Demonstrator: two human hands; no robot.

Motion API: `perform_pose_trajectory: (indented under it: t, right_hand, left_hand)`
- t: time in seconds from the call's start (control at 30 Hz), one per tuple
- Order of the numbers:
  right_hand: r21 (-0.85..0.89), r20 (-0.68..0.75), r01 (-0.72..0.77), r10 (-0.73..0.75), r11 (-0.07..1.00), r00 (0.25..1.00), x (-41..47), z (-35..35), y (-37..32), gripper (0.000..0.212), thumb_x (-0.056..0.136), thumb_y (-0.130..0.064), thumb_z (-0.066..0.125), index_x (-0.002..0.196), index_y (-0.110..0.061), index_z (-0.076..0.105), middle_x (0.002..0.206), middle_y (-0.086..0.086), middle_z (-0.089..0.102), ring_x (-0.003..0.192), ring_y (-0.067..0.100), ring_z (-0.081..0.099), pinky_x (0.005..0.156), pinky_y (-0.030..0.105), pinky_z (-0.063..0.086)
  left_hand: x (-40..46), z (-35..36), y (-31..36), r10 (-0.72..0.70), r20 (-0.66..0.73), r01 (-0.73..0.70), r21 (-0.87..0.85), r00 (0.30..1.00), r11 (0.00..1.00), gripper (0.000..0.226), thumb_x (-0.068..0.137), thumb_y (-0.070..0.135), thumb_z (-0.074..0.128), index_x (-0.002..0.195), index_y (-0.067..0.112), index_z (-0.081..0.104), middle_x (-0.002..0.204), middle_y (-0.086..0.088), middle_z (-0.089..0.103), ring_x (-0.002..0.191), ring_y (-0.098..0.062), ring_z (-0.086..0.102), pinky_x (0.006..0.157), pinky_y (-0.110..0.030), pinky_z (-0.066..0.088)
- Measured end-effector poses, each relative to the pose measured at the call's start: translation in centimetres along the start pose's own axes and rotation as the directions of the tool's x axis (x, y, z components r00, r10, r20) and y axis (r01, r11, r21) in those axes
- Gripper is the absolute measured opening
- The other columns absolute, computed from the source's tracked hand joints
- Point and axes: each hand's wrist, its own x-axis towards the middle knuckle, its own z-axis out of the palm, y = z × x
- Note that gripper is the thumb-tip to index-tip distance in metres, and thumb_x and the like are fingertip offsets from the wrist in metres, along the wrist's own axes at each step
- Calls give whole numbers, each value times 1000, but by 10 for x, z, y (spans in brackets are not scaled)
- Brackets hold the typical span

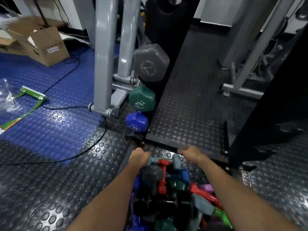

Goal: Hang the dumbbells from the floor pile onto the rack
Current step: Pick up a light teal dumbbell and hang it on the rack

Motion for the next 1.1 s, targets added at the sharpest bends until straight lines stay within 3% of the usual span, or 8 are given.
perform_pose_trajectory:
  t: [0.07, 0.23, 0.3, 0.4, 0.6, 0.77, 1.03, 1.1]
  right_hand:
    - [-43, 25, -26, 28, 999, 999, 13, 10, 14, 44, 100, -48, 60, 109, -6, 70, 99, 13, 72, 91, 24, 69, 83, 34, 54]
    - [-59, 13, -109, 110, 992, 994, 39, 31, 36, 53, 95, -61, 59, 77, -11, 66, 64, 5, 61, 55, 18, 55, 61, 28, 42]
    - [-70, 21, -112, 114, 991, 993, 55, 42, 51, 65, 85, -73, 58, 79, -9, 68, 65, 5, 61, 60, 22, 57, 66, 31, 44]
    - [-33, 25, -78, 79, 996, 997, 75, 57, 64, 98, 63, -95, 53, 103, -9, 75, 95, 7, 72, 90, 26, 69, 84, 35, 55]
    - [-208, -74, -10, -5, 978, 997, 64, 65, 40, 62, 86, -65, 66, 109, -8, 74, 111, 15, 75, 101, 31, 70, 81, 35, 52]
    - [-195, -158, -10, -21, 981, 987, 41, 66, 37, 51, 90, -55, 66, 107, -8, 74, 107, 14, 75, 103, 33, 70, 75, 32, 45]
    - [-121, -356, 128, -163, 984, 920, 4, 6, 20, 29, 91, -37, 68, 83, -10, 72, 71, 4, 70, 64, 21, 62, 56, 30, 44]
    - [-90, -388, 157, -180, 983, 904, -7, -9, 19, 27, 92, -36, 69, 84, -11, 73, 71, 2, 70, 63, 17, 61, 50, 20, 40]
  left_hand:
    - [13, 5, -2, -42, 20, 43, -16, 999, 999, 48, 99, 38, 62, 123, -2, 67, 126, -20, 68, 116, -35, 64, 89, -33, 47]
    - [41, 23, -17, -145, 116, 154, -74, 983, 985, 63, 92, 49, 62, 131, 0, 66, 129, -20, 68, 116, -36, 66, 101, -38, 54]
    - [50, 31, -22, -162, 155, 185, -146, 975, 972, 73, 87, 57, 70, 133, -1, 65, 129, -18, 69, 111, -31, 67, 102, -38, 53]
    - [55, 38, -23, -173, 176, 199, -145, 969, 969, 70, 89, 53, 73, 133, 0, 63, 131, -14, 67, 102, -23, 62, 89, -26, 45]
    - [58, 42, -22, -156, 158, 176, -124, 975, 976, 54, 89, 39, 71, 126, 0, 67, 111, -12, 67, 106, -28, 67, 82, -29, 49]
    - [51, 43, -21, -80, 108, 100, -191, 991, 976, 54, 89, 32, 73, 131, 3, 57, 122, -12, 66, 96, -22, 59, 79, -27, 43]
    - [28, 28, 23, 69, 52, -42, -407, 996, 913, 28, 86, 24, 80, 95, 13, 56, 83, -2, 65, 50, -1, 62, 42, -16, 43]
    - [21, 22, 34, 114, 104, -54, -456, 988, 889, 25, 84, 23, 82, 98, 11, 65, 77, -2, 68, 49, -3, 63, 46, -22, 48]
